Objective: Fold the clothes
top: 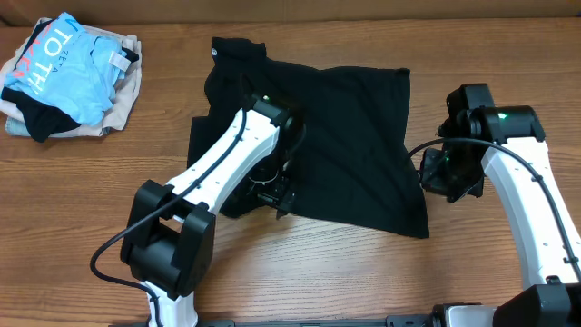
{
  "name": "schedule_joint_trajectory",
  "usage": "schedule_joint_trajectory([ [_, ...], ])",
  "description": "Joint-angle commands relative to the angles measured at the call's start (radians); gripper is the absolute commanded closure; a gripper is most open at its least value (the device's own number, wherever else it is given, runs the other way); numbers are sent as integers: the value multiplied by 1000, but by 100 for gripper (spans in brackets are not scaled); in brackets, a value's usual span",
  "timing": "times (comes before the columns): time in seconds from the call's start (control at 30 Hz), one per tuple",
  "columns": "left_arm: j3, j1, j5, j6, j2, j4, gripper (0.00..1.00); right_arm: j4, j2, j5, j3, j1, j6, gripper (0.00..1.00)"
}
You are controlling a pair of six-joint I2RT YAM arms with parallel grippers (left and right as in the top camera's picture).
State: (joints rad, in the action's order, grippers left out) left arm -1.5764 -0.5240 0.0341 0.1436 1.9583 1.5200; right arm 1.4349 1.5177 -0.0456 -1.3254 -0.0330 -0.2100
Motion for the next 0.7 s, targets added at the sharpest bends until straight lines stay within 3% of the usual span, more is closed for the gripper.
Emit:
schedule_joint_trajectory([
  [0.0, -2, 46, -3, 47, -25, -18, 0, -16, -4, -2, -3, 27, -20, 86],
  [0.2, -4, 176, -45, 116, -123, -60, 0, -53, -4, -24, -4, 35, -22, 81],
  [0.4, -2, 354, -44, 201, -238, -148, 0, -132, -4, -81, -3, 35, -22, 69],
  [0.5, -2, 429, -19, 232, -246, -165, 10, -153, -4, -80, -3, 35, -22, 65],
  [0.6, 25, 476, 9, 252, -245, -183, 35, -160, -4, -80, -3, 35, -22, 63],
  [0.67, 64, 496, 8, 274, -245, -196, 43, -164, -4, -80, -3, 35, -22, 62],
])
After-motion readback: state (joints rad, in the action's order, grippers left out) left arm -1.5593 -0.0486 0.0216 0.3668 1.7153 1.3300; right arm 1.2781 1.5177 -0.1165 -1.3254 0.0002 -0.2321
